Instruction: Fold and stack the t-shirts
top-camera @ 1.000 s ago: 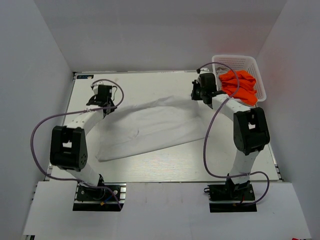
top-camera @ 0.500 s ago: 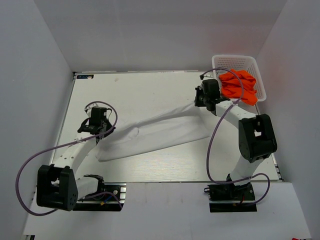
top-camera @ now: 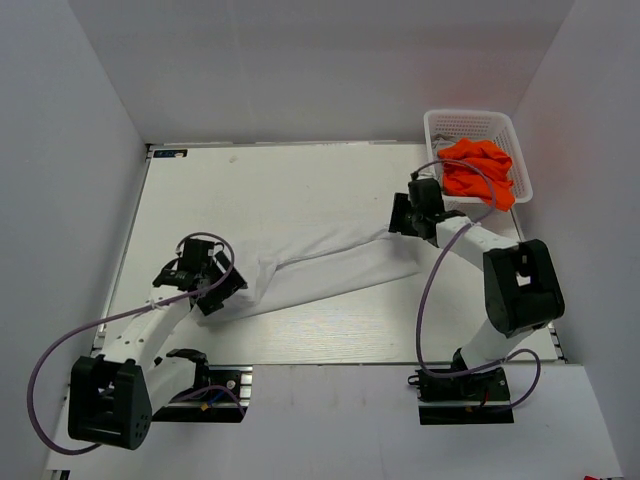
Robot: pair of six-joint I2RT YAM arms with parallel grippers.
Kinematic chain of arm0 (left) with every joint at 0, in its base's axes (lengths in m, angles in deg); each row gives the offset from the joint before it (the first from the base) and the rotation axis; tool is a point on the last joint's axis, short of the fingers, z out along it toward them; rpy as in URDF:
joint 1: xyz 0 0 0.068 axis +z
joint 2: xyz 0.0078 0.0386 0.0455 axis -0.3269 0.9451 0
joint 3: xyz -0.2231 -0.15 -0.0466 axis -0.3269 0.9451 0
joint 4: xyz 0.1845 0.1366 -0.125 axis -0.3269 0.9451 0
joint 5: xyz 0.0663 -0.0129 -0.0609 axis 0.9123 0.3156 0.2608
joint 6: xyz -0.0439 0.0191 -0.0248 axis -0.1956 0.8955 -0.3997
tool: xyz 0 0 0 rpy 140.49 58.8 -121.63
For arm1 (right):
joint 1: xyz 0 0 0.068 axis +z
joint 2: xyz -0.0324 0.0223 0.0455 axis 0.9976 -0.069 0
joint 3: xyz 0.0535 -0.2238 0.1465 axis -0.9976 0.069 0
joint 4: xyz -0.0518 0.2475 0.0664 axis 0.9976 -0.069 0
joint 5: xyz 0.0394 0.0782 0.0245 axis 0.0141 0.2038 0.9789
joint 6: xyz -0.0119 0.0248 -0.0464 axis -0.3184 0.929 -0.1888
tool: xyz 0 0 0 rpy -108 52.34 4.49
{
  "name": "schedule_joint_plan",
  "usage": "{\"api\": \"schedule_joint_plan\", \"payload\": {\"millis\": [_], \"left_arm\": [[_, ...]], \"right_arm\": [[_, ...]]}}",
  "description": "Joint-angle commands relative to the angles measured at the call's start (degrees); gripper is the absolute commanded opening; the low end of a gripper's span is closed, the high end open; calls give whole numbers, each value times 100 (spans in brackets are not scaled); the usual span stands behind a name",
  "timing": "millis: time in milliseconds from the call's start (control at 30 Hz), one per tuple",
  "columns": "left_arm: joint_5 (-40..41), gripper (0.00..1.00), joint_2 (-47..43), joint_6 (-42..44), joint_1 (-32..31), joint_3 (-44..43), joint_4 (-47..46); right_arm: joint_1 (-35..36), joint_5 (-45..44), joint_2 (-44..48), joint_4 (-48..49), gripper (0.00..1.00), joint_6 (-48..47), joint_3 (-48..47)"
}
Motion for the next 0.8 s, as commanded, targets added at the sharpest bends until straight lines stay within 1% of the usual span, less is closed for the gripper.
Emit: {"api": "schedule_joint_plan", "payload": {"millis": [0, 33, 100, 133, 167, 267, 300, 333, 400, 433, 467, 500, 600, 633, 667, 733, 767], "left_arm": [[-444, 100, -445, -322, -26, 33, 1011], [-584, 100, -551, -323, -26, 33, 1014], [-847, 100, -831, -323, -26, -28, 1102], [-849, 100, -894, -323, -26, -29, 1102], [-684, 100, -895, -323, -26, -107, 1102], [-419, 100, -834, -254, -26, -379, 761], [-418, 100, -746, -192, -26, -433, 585], [-418, 100, -641, -192, -26, -485, 192], [-323, 100, -211, -130, -26, -591, -179], [-322, 100, -26, -130, -26, -670, -555], [-261, 100, 176, -130, -26, -766, -707], [-312, 100, 613, -52, -26, -845, -839], [-848, 100, 1301, 106, -95, -1179, -1384], [-988, 100, 1694, 107, -166, -1241, -1551], [-1164, 100, 1855, 107, -219, -1311, -1857], [-1436, 100, 2136, 168, -385, -1382, -2149], [-1438, 100, 2381, 169, -456, -1382, -2272]], "right_arm": [[-44, -606, 578, -609, 66, 811, 470], [-44, -860, 787, -654, 76, 908, 558], [-36, -1046, 1200, -952, 81, 971, 761], [-36, -1038, 1289, -954, 90, 971, 805], [-36, -1012, 1534, -919, 90, 953, 901], [0, -679, 1633, -796, 90, 743, 762], [0, -382, 1598, -665, 90, 568, 665], [17, -135, 1589, -525, 90, 540, 603], [78, 235, 1396, -235, 90, 374, 367], [105, 393, 1248, -233, 90, 338, 287], [131, 551, 1064, -233, 90, 303, 25], [166, 605, 992, -233, 90, 294, -29], [272, 920, 624, 117, 90, 171, -118], [281, 1061, 535, 153, 90, 188, -153], [307, 1167, 456, 162, 90, 258, -257], [333, 1247, 131, 154, 90, 338, -504], [351, 1221, 69, 171, 90, 364, -531]]}}
